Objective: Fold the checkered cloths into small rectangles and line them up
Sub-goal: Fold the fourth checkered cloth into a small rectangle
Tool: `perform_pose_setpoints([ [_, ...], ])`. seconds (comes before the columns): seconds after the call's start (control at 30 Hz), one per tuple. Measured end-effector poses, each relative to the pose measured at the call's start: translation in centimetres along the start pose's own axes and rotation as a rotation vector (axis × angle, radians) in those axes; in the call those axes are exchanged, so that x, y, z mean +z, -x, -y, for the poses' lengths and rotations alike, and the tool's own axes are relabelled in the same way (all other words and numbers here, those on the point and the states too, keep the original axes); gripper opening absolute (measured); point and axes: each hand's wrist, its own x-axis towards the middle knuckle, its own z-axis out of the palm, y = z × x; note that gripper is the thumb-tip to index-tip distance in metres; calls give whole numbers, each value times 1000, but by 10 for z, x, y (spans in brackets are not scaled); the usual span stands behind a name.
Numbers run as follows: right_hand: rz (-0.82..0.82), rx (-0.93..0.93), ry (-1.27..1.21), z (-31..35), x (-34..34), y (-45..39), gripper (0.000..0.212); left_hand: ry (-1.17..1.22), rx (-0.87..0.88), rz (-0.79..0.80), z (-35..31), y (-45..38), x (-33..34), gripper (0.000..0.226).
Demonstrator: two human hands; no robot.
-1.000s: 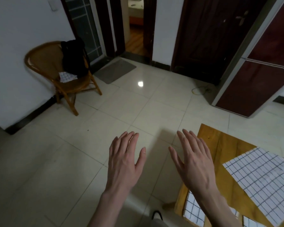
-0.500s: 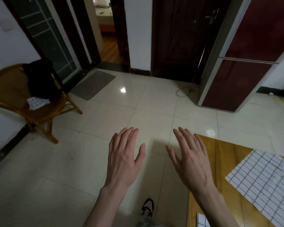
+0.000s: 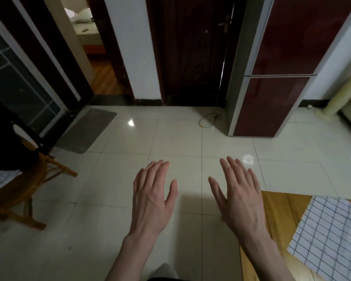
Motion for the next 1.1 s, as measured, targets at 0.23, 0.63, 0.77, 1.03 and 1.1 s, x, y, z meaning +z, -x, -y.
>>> perform_pose_setpoints([
  [0.23, -48, 112, 34, -21, 23, -90, 63, 54, 132, 81, 6, -112, 56, 50],
  [0.63, -18, 322, 184, -61, 79, -266, 68, 90, 352, 220, 22, -344, 154, 54],
  [0.77, -28, 416, 211, -74, 86, -310, 70, 98, 435, 252, 16, -405, 185, 54],
  [1.03, -99, 613, 254, -125, 82, -363, 74, 170, 594, 300, -38, -482, 248, 53],
  [1.1, -115, 659, 261, -145, 82, -373, 74, 194, 632, 326, -59, -496, 265, 53],
])
